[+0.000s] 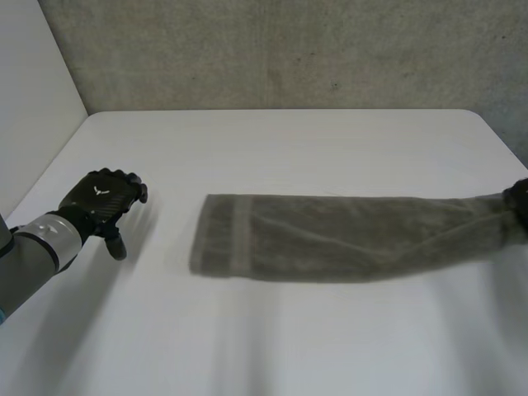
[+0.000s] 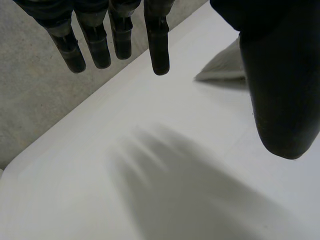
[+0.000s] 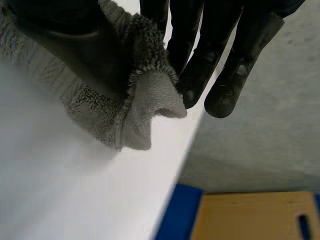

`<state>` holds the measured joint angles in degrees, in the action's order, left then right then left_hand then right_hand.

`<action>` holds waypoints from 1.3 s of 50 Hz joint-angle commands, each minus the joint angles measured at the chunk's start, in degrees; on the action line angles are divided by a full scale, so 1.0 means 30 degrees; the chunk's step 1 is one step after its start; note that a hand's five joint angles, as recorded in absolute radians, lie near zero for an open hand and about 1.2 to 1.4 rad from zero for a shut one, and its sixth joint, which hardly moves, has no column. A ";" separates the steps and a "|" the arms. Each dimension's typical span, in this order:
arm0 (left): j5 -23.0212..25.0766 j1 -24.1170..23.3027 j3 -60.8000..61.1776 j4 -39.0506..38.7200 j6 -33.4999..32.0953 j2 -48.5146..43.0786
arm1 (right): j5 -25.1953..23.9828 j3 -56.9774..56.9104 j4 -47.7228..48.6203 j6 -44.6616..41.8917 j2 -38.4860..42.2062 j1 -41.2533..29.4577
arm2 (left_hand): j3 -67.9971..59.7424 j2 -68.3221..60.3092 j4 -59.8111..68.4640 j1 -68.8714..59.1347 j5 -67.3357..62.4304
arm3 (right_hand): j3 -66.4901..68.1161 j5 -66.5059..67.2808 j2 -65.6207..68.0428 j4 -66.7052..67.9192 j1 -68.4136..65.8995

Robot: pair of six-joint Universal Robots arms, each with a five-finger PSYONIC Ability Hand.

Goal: Fold the towel.

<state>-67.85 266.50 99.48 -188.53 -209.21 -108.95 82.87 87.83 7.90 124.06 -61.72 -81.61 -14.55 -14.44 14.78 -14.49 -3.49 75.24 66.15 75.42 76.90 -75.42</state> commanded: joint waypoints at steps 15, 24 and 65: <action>-0.0028 -0.0180 -0.0291 -0.0028 0.0860 0.0075 | 0.4076 -1.2255 -0.5037 0.3559 0.4664 -1.8764 | 0.1278 0.1241 -0.1354 0.1256 0.0925 | 0.1588 0.1282 0.1526 0.1034 -0.1527; -0.0028 -0.0326 -0.0232 -0.0028 0.0890 0.0075 | 0.5186 -1.2023 -0.5856 0.3995 0.6950 -1.9384 | 0.1278 0.1241 -0.1354 0.1256 0.0925 | -2.1745 -2.2051 -2.1808 -2.2299 2.1806; -0.0204 -0.4867 -0.1345 -0.0995 0.3820 -0.0775 | 0.0736 0.3946 0.1056 0.9272 -0.0609 -1.0561 | 0.1166 0.1129 -0.1242 0.1144 0.0812 | 0.1588 0.1282 0.1526 0.1034 -0.1527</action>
<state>-68.45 251.75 95.23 -191.59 -197.84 -111.90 85.31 98.18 10.83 154.55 -61.84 -114.56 -14.55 -14.29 14.78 -14.48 -3.49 72.86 65.40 73.77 75.60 -71.34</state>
